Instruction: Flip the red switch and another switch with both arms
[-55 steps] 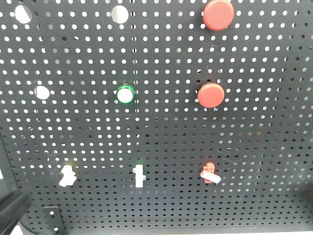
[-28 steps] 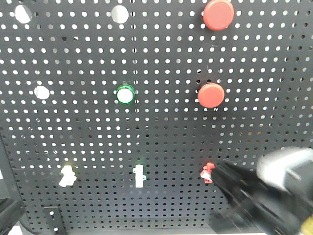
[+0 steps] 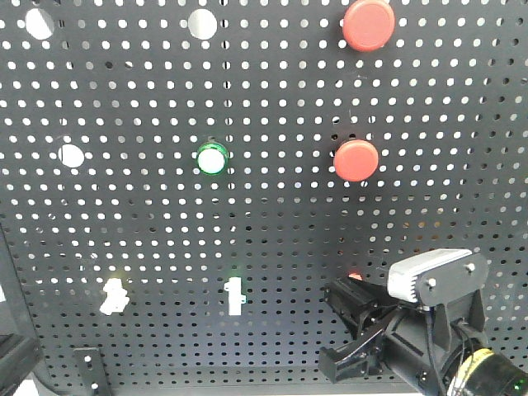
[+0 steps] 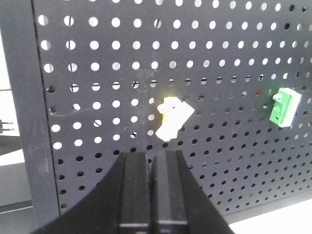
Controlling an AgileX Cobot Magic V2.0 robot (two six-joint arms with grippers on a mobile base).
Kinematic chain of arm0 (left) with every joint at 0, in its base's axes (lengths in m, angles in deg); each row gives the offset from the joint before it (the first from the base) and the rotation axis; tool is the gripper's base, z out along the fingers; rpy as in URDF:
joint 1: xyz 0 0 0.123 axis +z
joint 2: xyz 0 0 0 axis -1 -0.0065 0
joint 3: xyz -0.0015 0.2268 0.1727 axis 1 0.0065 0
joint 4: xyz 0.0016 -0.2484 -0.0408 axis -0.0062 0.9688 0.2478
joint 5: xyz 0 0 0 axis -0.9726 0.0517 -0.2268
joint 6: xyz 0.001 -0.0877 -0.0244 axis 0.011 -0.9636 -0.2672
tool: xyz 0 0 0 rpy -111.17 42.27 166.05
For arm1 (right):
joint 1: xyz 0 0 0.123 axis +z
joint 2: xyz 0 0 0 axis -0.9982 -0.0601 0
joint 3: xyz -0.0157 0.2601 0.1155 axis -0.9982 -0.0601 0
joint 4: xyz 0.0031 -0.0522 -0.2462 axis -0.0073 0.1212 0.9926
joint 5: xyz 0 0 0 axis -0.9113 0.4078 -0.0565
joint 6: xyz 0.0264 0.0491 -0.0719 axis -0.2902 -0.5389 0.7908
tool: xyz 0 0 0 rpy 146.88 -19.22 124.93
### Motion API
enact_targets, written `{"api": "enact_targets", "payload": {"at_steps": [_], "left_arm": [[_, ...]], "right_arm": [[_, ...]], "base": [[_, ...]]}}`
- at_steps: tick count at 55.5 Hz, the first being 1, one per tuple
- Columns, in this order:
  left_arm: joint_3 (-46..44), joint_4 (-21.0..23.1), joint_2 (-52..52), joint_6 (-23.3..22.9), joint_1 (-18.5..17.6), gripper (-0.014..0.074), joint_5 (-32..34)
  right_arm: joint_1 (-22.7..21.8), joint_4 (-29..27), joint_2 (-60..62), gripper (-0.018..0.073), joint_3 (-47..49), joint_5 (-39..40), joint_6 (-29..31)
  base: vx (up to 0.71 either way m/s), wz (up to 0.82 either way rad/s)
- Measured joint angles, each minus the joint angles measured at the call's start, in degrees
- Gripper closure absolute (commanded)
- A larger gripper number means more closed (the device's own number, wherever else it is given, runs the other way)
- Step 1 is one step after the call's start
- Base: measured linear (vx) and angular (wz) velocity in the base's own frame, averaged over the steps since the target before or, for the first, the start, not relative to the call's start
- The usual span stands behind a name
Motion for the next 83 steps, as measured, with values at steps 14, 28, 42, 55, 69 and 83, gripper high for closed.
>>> {"api": "enact_targets", "payload": {"at_steps": [14,28,42,55,69,83], "left_arm": [[0.0,0.0,0.0,0.0,0.0,0.0594,0.05],[0.0,0.0,0.0,0.0,0.0,0.0594,0.58],[0.0,0.0,0.0,0.0,0.0,0.0594,0.55],[0.0,0.0,0.0,0.0,0.0,0.0594,0.55],[0.0,0.0,0.0,0.0,0.0,0.0594,0.51],[4.48,-0.11,6.14,2.25,0.67,0.0594,-0.66]], "right_arm": [[4.7,-0.81,-0.43,0.0566,-0.06,-7.24,-0.95],[5.56,-1.11,2.34,0.0566,-0.06,-7.6,-0.95],[5.56,-1.22,9.03,0.0566,-0.06,-2.35,0.6],[5.56,-1.22,9.59,0.0566,-0.06,-2.17,0.71],[5.56,-1.22,9.59,0.0566,-0.06,-2.11,0.77],[5.56,-1.22,9.59,0.0566,-0.06,-2.11,0.77]], "base": [[0.0,0.0],[0.0,0.0],[0.0,0.0],[0.0,0.0],[0.0,0.0],[0.0,0.0]]}}
